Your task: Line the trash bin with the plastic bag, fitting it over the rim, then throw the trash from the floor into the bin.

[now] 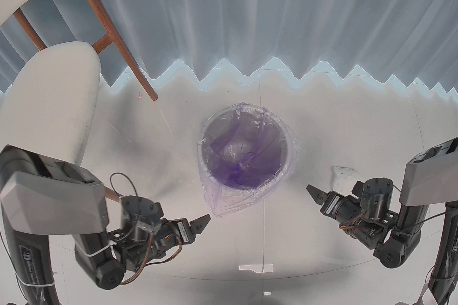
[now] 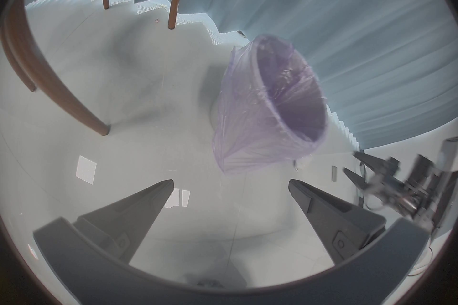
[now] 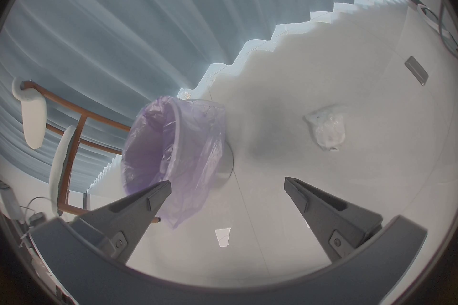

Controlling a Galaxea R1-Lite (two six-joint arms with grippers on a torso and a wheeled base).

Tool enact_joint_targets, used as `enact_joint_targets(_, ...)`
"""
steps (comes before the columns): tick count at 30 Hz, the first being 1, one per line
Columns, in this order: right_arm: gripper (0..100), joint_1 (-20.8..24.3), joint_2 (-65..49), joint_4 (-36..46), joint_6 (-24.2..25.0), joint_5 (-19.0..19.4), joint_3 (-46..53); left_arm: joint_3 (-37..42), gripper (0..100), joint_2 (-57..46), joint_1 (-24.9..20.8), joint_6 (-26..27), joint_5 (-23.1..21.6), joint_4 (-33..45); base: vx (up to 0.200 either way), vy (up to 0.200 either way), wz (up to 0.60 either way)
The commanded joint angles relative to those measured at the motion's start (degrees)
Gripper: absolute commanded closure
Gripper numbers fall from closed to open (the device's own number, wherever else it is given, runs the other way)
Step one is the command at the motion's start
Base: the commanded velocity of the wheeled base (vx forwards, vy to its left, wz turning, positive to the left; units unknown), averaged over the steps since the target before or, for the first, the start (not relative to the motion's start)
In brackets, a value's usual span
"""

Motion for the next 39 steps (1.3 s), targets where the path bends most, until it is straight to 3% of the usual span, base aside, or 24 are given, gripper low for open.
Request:
enact_joint_targets(1,0,-4.97,9.58,7.27,-4.85,4.14,-20.05,20.64,0,-30.64,0.88,-0.29,-5.30,-9.11,0.000,0.000,0.00)
enact_joint_targets(7,0,-5.06,12.92,15.18,-5.20,4.14,-32.18,20.64,0,-44.53,4.74,-0.91,-4.51,-1.46,0.000,0.000,0.00)
enact_joint_targets(13,0,-6.20,17.05,20.98,-5.20,4.14,-42.47,20.64,0,-55.25,11.51,-0.64,-5.21,7.77,0.000,0.000,0.00)
enact_joint_targets(18,0,-6.46,18.55,23.26,-5.20,4.14,-45.54,20.64,0,-60.70,12.65,-0.56,-5.21,13.39,0.000,0.000,0.00)
enact_joint_targets(19,0,-6.46,20.92,24.32,-5.38,4.14,-48.09,20.64,0,-66.85,12.56,-0.47,-5.21,20.95,0.000,0.000,0.00)
enact_joint_targets(23,0,-7.08,24.08,24.76,-6.79,4.14,-50.11,20.38,0,-73.44,12.04,0.59,-5.39,28.86,0.000,0.000,0.00)
enact_joint_targets(30,0,-7.52,28.48,27.48,-9.51,4.32,-53.80,20.11,0,-74.76,13.00,1.82,-4.95,30.62,0.000,0.000,0.00)
enact_joint_targets(39,0,-7.78,28.83,35.48,-9.69,4.05,-59.17,18.97,0,-74.06,18.45,6.04,-5.47,30.70,0.000,0.000,0.00)
